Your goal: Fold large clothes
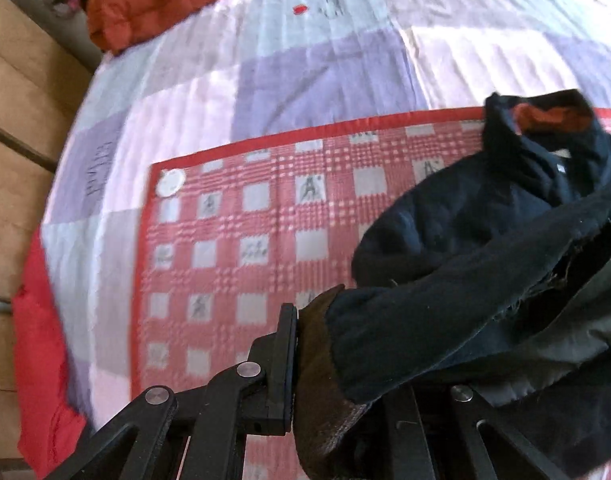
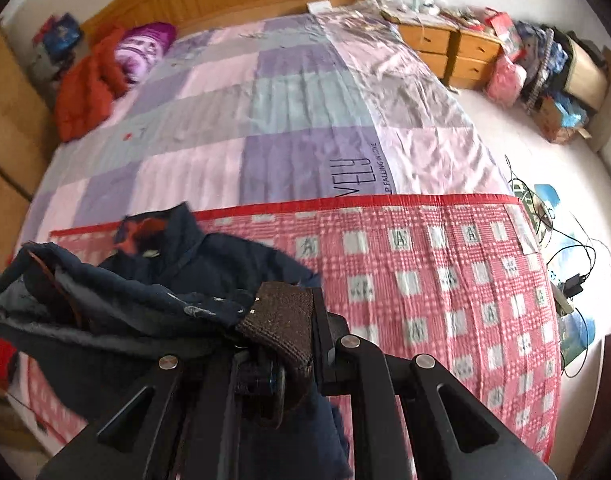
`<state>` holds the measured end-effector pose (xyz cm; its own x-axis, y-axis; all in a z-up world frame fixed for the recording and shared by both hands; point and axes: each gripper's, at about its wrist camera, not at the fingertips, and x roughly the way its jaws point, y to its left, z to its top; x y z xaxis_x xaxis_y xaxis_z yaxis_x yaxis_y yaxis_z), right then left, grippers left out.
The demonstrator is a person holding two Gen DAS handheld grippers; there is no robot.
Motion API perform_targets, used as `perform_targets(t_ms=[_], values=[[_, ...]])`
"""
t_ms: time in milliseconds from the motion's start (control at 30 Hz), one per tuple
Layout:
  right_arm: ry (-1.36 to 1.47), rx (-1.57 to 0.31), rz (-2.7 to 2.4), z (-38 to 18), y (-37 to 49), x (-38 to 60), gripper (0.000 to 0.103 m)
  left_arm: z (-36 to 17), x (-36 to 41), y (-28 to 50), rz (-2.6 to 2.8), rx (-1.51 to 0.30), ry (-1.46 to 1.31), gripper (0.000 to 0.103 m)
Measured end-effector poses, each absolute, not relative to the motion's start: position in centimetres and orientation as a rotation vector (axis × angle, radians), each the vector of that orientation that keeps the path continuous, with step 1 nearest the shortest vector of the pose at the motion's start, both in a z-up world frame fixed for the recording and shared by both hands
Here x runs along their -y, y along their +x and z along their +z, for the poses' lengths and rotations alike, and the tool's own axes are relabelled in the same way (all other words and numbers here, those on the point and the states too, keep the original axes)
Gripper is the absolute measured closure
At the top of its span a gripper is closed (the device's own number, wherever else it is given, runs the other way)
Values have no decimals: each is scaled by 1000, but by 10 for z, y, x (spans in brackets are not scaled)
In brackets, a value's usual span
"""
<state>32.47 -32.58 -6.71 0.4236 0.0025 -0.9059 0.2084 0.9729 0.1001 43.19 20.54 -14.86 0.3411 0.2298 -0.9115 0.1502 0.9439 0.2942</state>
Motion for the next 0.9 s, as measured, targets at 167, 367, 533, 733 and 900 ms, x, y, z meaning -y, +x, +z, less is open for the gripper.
perform_targets(t_ms=[167,367,533,733,900], values=[[184,-1173,-204,-127,370,328,90,-213,-198,476,41,-1284,349,92],[205,-1216,-250,-178,394,340,90,-263,-197,500,3,-1329,330,92],[204,-1252,-259,-215,419,341,90,-297,-196,516,-6,-1381,305,92],[218,-1319,-264,-251,441,343,89,-313,-210,535,-29,-1473,145,84],[268,-1392,-244,-269,450,350,85,-301,-225,542,-62,-1496,89,58]])
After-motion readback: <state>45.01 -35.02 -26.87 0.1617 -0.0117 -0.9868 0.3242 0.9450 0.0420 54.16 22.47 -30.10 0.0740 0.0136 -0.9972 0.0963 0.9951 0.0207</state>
